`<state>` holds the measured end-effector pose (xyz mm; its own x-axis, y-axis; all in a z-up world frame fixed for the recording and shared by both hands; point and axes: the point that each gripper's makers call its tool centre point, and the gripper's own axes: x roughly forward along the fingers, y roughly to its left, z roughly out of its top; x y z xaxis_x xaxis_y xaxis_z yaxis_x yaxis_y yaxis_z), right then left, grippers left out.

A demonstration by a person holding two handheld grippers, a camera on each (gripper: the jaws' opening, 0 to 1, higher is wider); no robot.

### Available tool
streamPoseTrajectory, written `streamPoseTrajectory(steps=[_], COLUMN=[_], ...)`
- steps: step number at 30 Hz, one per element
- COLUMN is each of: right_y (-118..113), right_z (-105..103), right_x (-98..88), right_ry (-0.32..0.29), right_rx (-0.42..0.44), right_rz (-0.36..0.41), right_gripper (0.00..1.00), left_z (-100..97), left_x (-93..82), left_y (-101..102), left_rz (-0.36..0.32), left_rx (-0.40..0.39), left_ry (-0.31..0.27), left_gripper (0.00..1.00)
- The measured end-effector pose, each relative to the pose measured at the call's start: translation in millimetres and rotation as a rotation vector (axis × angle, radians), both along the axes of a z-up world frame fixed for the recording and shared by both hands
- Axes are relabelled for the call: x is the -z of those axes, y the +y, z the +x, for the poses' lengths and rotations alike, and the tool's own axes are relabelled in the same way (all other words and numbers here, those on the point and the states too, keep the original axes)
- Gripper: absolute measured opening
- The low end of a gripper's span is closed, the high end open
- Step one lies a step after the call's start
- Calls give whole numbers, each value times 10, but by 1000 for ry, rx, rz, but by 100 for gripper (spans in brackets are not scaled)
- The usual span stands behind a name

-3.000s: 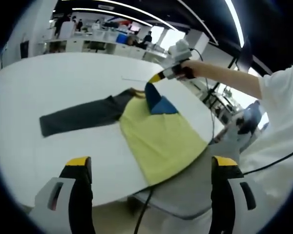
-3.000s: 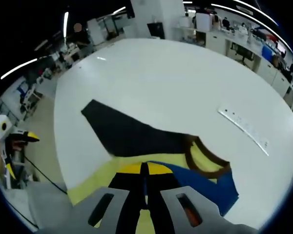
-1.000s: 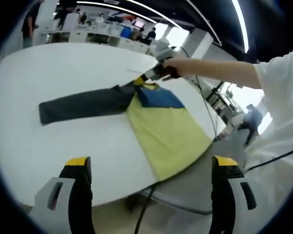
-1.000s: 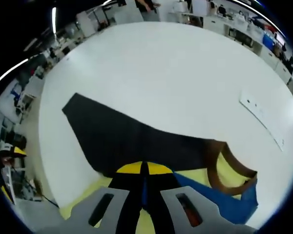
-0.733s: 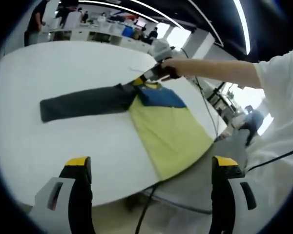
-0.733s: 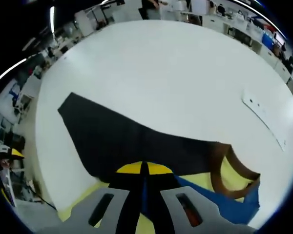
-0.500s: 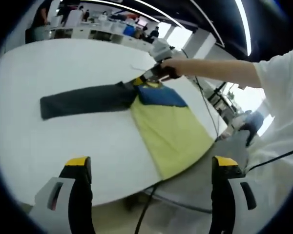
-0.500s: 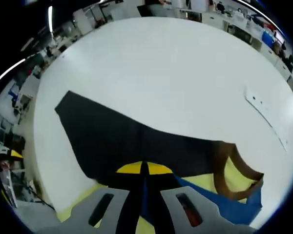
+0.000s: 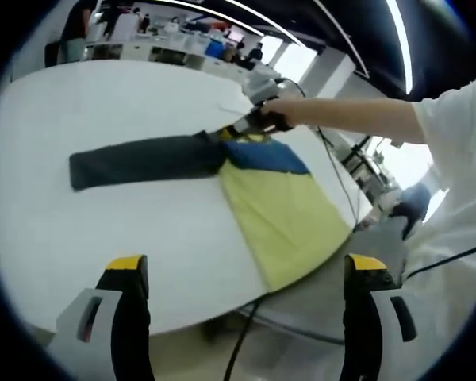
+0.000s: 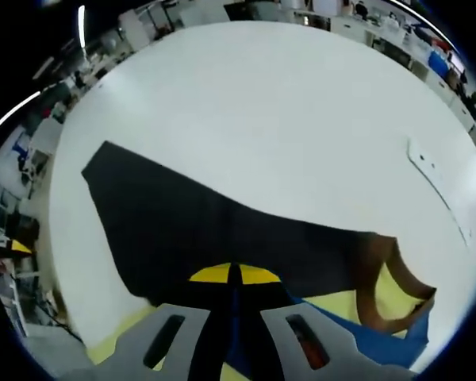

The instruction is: Fold the garment on the visible template until the final outline fits inside the template.

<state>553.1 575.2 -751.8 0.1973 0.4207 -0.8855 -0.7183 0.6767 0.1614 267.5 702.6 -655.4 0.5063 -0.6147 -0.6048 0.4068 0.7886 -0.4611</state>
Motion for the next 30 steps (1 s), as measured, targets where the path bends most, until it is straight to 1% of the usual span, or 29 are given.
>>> streamPoseTrajectory(steps=[7, 12, 20, 23, 26, 30], right_y=[12, 36, 112, 93, 68, 36], right_z=[-7, -10, -26, -22, -41, -66], right_x=[43, 57, 23, 14, -36, -85], right_ry=[-1, -9, -9, -9, -13, -20], right_rx=[-5, -19, -22, -17, -16, -12], right_rz=[-5, -10, 16, 19, 23, 35], right_gripper=[2, 2, 1, 1, 1, 5], left_z=[-19, -9, -15, -17, -19, -20], left_x=[21, 5, -17, -38, -53, -85], left_y=[13, 6, -6, -8, -14, -38], left_rz=[2, 4, 12, 12, 14, 13], left_rx=[-6, -6, -3, -3, -2, 3], left_ry=[8, 6, 3, -2, -5, -13], left_gripper=[99, 99, 99, 99, 99, 99])
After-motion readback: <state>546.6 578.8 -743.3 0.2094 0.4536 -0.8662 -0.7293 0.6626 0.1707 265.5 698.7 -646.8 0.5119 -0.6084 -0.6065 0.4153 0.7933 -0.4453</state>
